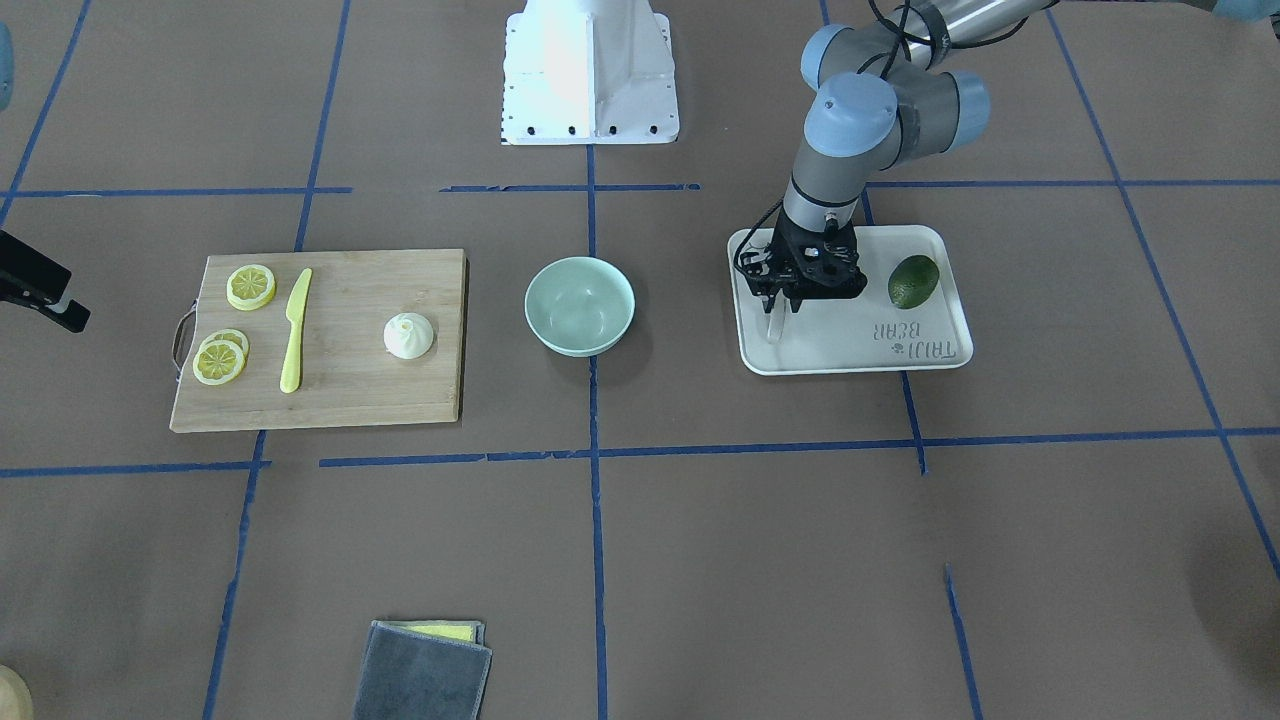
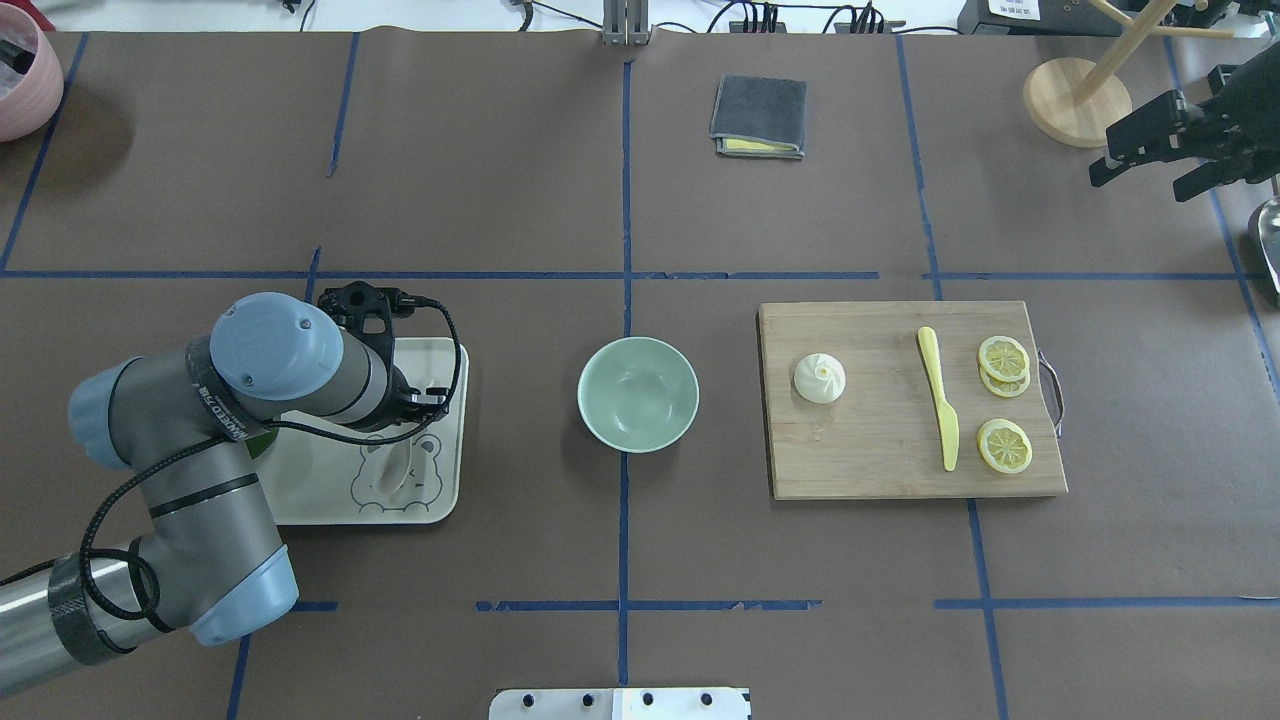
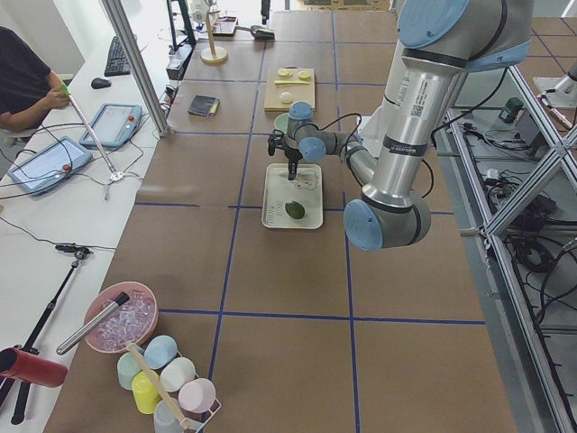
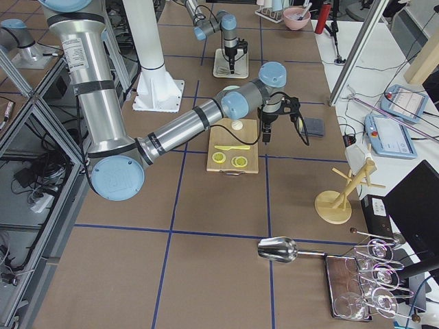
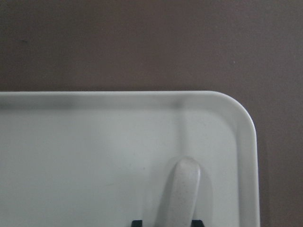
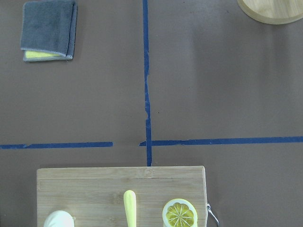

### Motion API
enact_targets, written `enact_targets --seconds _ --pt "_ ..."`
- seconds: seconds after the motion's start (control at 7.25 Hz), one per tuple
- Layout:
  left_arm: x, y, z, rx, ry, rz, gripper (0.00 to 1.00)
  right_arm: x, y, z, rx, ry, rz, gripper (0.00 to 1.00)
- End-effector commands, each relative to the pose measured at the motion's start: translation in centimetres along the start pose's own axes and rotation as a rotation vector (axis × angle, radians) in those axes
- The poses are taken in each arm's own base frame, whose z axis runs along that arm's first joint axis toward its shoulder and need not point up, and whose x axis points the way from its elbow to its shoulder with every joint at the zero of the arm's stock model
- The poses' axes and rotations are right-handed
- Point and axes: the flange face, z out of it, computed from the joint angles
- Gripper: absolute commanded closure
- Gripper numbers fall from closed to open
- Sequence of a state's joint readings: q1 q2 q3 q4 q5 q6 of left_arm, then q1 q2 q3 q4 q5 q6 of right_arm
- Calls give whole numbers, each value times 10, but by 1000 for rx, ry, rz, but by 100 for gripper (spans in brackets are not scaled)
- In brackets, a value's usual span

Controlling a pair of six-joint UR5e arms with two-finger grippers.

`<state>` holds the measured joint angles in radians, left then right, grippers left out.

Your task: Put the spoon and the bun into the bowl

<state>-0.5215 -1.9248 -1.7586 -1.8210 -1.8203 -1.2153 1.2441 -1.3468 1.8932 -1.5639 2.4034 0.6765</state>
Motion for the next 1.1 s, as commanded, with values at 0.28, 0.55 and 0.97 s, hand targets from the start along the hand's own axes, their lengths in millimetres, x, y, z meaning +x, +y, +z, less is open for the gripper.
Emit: enact_targets --seconds 0.28,0.55,0.97 --pt "-4 -3 -5 9 3 -6 100 -1 1 -1 2 -2 -3 0" --pt "-11 -2 -62 34 22 -10 100 -5 3 2 -5 -3 -9 0" --pt "44 -49 -115 91 85 -212 100 -91 25 55 -20 38 17 0"
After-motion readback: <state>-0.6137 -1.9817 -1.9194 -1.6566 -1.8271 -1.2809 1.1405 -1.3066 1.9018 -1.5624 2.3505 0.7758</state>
